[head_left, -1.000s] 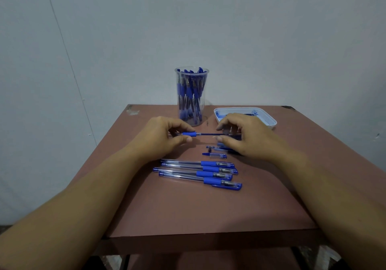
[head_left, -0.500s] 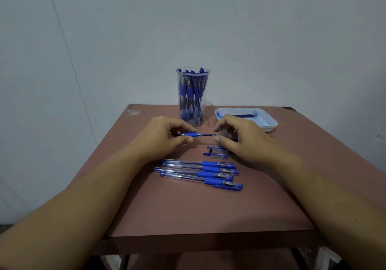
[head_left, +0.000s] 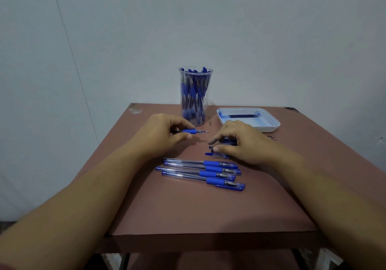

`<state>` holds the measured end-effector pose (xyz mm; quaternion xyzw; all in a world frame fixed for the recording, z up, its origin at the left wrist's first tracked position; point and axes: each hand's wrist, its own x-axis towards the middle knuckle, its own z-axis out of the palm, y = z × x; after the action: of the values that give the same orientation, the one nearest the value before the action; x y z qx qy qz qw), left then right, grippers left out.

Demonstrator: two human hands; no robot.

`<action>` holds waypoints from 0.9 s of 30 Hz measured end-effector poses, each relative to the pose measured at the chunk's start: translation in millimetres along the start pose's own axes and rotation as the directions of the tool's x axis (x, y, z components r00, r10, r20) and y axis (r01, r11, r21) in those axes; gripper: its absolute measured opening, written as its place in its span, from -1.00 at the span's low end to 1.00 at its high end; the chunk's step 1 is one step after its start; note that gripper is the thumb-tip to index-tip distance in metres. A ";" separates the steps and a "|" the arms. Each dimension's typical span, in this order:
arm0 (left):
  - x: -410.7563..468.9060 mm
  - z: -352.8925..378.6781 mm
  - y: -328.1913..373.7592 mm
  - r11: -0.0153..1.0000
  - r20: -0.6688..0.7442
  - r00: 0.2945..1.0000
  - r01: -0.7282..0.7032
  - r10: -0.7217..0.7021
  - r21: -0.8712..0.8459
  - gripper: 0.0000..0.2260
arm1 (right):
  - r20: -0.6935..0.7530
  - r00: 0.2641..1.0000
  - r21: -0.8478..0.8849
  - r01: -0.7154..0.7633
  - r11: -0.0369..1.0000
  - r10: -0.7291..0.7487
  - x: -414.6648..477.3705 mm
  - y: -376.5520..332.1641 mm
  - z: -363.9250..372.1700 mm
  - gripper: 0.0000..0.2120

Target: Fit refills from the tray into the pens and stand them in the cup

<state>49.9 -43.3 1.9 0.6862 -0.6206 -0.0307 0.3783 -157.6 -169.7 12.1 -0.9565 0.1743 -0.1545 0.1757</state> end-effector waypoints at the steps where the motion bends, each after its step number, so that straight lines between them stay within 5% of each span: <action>1: 0.0 0.1 -0.5 1.000 0.002 1.000 0.000 0.000 0.002 -0.83 | 0.022 1.000 -0.006 0.001 1.000 -0.001 1.5 0.0 1.0 -0.84; 9: -0.2 0.4 -1.3 1.000 0.004 1.000 0.012 -0.012 -0.002 -0.84 | 0.068 0.996 -0.023 -0.065 0.998 0.066 3.6 0.2 0.3 -0.87; 17: -1.2 0.8 2.1 0.999 -0.003 1.000 0.006 -0.006 -0.048 -0.84 | -0.283 0.958 0.147 -0.006 0.989 0.047 3.7 -1.2 -2.4 -0.89; 27: -2.3 5.8 9.5 0.992 -0.019 0.998 -0.057 0.055 -0.110 -0.83 | -0.317 0.948 0.140 0.040 0.989 0.007 7.5 -4.4 10.3 -0.88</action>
<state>38.5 -43.6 2.1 0.6468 -0.6339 -0.0487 0.4213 -146.1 -165.8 6.4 -0.9054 0.1807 -0.3197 0.2129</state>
